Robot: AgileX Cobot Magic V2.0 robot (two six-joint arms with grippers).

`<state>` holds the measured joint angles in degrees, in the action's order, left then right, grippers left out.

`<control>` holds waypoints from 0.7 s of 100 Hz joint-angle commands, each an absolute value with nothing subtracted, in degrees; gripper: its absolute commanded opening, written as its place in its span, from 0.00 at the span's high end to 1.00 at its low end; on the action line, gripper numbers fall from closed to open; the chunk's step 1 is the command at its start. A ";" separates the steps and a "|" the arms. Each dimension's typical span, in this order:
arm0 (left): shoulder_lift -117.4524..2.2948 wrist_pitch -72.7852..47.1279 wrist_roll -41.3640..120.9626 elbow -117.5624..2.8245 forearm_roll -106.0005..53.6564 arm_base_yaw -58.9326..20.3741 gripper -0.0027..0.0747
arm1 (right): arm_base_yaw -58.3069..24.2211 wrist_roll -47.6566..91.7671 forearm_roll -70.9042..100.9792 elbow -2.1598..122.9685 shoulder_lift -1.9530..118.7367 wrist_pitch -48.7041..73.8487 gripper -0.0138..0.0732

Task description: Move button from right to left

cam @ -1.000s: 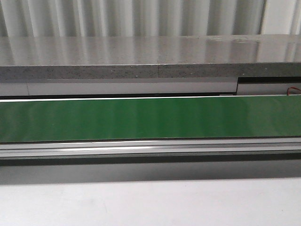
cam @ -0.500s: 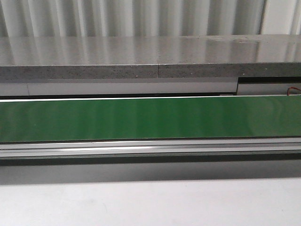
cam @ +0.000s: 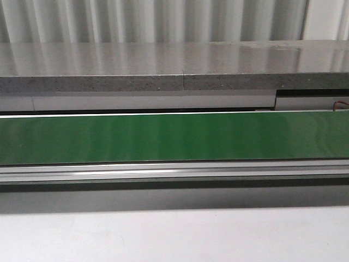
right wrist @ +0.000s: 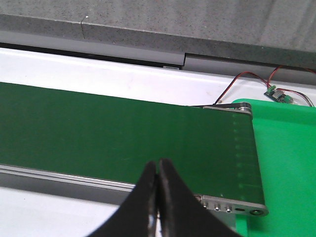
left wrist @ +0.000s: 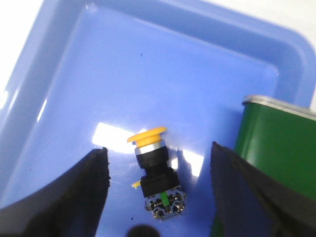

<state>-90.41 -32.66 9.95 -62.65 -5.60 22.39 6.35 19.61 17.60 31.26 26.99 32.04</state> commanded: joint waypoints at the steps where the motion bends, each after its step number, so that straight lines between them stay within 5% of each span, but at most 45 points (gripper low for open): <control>1: -83.53 -31.01 10.08 -64.39 -7.27 21.65 0.47 | 6.41 20.19 18.09 32.56 27.02 28.51 0.92; 57: -49.12 -31.38 10.08 -54.26 -7.65 5.98 0.54 | 6.41 20.19 18.09 32.56 27.02 28.51 0.92; 70: -40.44 -31.18 10.08 -49.58 -8.46 4.14 0.65 | 6.41 20.19 18.09 32.56 27.02 28.51 0.92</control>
<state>-45.44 -34.64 9.95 -50.38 -6.96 5.43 6.35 19.61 17.60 31.26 26.99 32.04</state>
